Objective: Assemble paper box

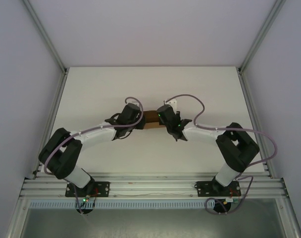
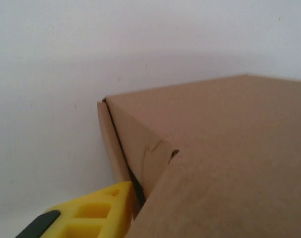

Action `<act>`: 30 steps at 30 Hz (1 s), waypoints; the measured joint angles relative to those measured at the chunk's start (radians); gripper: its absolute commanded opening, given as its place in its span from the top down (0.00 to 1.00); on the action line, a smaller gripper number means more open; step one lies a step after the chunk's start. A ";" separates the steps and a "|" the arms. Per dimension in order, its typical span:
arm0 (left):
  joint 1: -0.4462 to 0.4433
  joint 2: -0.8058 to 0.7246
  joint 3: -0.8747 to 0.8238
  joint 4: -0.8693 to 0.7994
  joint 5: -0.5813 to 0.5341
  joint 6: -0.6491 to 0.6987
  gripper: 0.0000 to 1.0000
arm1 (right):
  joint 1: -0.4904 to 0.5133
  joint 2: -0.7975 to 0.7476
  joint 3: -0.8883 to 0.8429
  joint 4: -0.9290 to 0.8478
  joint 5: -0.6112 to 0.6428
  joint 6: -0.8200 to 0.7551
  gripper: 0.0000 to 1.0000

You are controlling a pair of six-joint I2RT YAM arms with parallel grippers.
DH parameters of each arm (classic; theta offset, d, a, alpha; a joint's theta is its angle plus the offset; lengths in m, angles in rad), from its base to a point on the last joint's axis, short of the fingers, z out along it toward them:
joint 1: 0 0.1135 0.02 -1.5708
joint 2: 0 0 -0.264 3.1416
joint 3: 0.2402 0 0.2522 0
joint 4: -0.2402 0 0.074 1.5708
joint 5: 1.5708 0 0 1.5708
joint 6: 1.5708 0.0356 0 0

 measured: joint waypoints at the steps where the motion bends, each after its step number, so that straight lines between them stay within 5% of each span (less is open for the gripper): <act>1: -0.002 -0.021 -0.009 -0.020 0.007 0.000 0.52 | 0.003 -0.005 -0.018 0.025 0.002 -0.007 0.93; 4: -0.004 -0.103 -0.024 -0.082 0.038 0.000 0.37 | 0.005 -0.016 -0.060 0.083 0.001 -0.036 0.93; 7: -0.004 -0.190 -0.026 -0.126 0.077 -0.001 0.01 | 0.008 -0.023 -0.093 0.135 -0.002 -0.072 0.92; 17: 0.054 -0.338 0.019 -0.233 0.064 -0.081 0.00 | 0.034 -0.022 -0.132 0.214 0.002 -0.178 0.88; 23: 0.236 -0.208 0.056 -0.215 0.177 -0.161 0.00 | 0.071 0.011 -0.142 0.246 0.029 -0.257 0.88; 30: 0.260 -0.016 0.079 -0.161 0.341 -0.191 0.19 | 0.103 0.060 -0.142 0.278 0.058 -0.306 0.85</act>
